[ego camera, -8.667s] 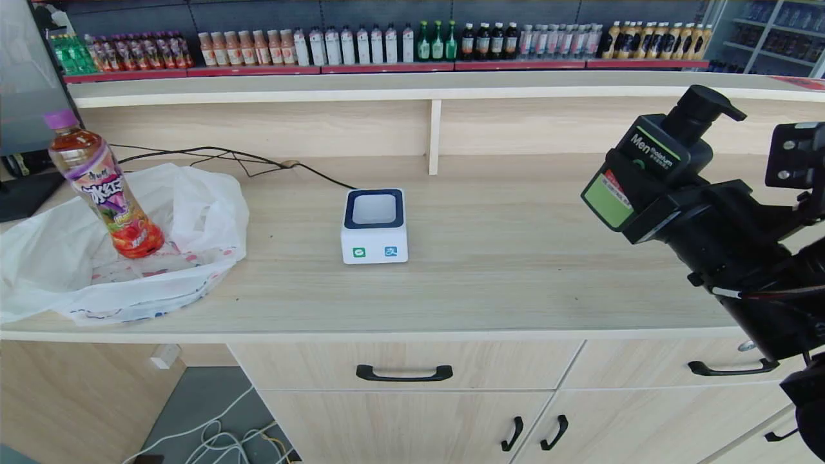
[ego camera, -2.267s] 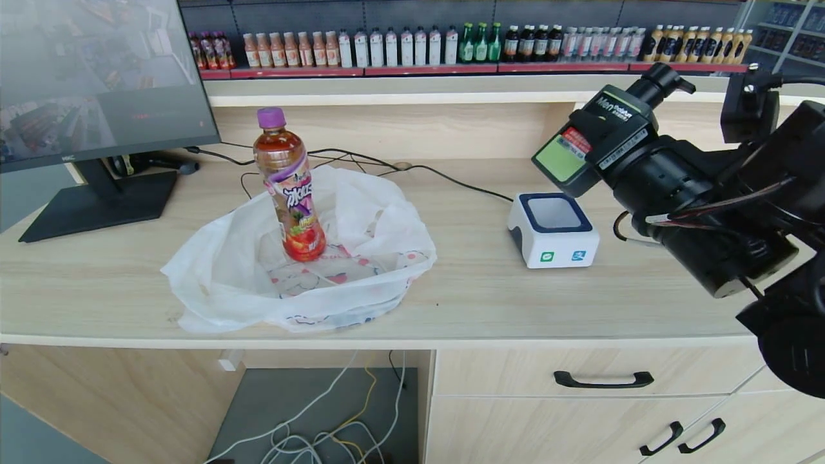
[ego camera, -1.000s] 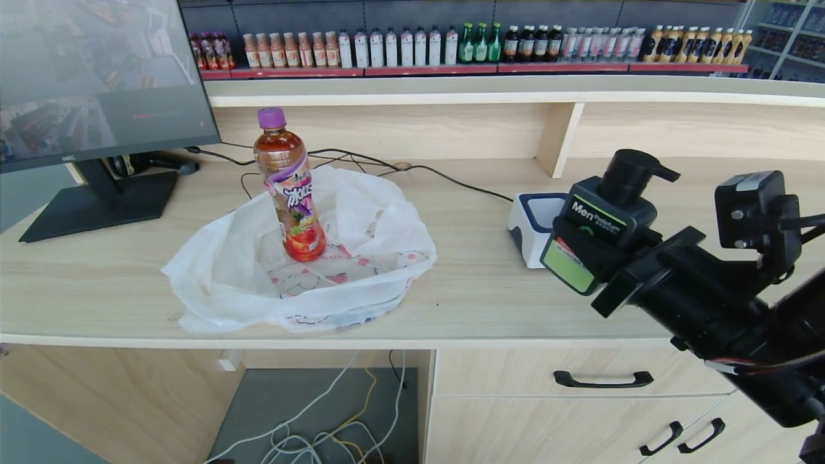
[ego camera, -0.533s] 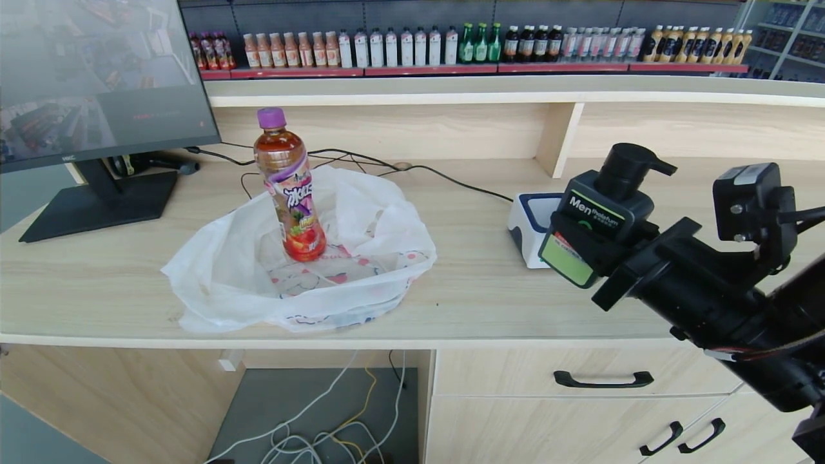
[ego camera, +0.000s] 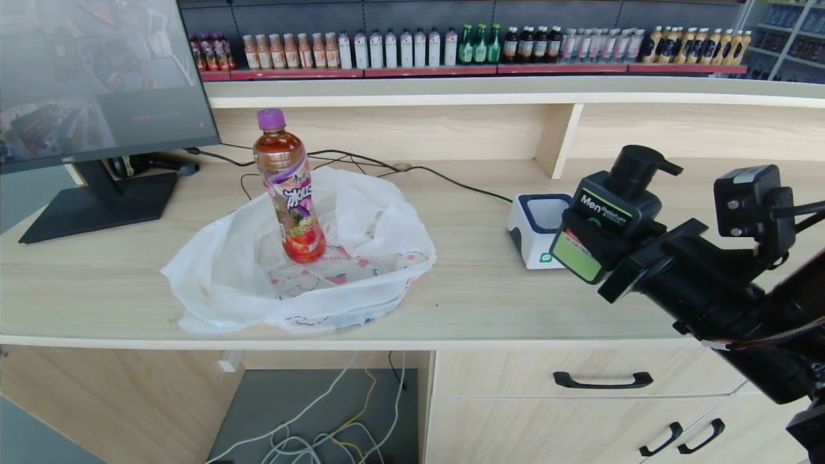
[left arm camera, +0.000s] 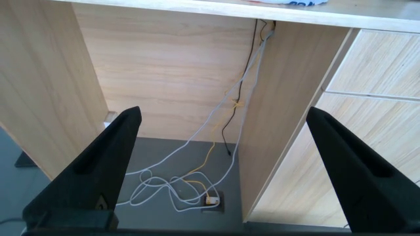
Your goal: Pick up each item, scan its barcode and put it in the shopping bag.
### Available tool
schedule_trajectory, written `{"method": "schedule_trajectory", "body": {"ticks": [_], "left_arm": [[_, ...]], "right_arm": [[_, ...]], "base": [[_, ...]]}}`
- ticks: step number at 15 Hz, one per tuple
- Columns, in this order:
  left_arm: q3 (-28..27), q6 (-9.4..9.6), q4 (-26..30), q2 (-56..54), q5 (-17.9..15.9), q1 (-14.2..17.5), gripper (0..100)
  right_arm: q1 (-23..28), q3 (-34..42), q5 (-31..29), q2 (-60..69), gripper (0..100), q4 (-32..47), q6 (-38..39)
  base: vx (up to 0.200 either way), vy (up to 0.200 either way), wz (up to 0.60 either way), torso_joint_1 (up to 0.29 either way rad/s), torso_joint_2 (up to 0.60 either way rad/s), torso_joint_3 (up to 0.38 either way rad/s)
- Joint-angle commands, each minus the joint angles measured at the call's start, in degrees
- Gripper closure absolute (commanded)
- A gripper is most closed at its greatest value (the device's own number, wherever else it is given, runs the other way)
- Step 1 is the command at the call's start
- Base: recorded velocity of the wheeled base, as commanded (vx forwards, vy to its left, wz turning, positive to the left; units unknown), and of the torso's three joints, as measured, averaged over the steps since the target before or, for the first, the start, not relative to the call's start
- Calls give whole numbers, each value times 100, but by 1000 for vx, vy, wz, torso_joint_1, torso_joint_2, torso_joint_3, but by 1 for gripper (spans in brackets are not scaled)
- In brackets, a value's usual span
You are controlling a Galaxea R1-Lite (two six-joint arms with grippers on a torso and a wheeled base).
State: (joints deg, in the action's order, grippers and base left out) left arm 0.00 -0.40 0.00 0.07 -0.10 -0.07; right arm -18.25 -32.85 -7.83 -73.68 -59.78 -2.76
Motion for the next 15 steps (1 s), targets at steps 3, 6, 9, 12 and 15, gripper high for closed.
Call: {"method": "schedule_trajectory", "body": {"ticks": [3,6,9,12,15], "left_arm": [[0,5,0,1,1,-1,0],[0,-4,0,1,1,-1,0],[0,-4,0,1,1,-1,0],[0,-4,0,1,1,-1,0],[0,5,0,1,1,-1,0]], "right_arm": [[-38,236,220,55,100,-25,768],[-30,183,686,-68,100,-25,1172],[-38,174,1020,-155,100,-25,1418],[-434,139,1020,-314,100,-280,2068],[-504,130,1029,-551,100,-640,2385]], "base": [[0,0,0,0,0,0],[0,0,0,0,0,0],[0,0,0,0,0,0],[0,0,0,0,0,0],[0,0,0,0,0,0]]}}
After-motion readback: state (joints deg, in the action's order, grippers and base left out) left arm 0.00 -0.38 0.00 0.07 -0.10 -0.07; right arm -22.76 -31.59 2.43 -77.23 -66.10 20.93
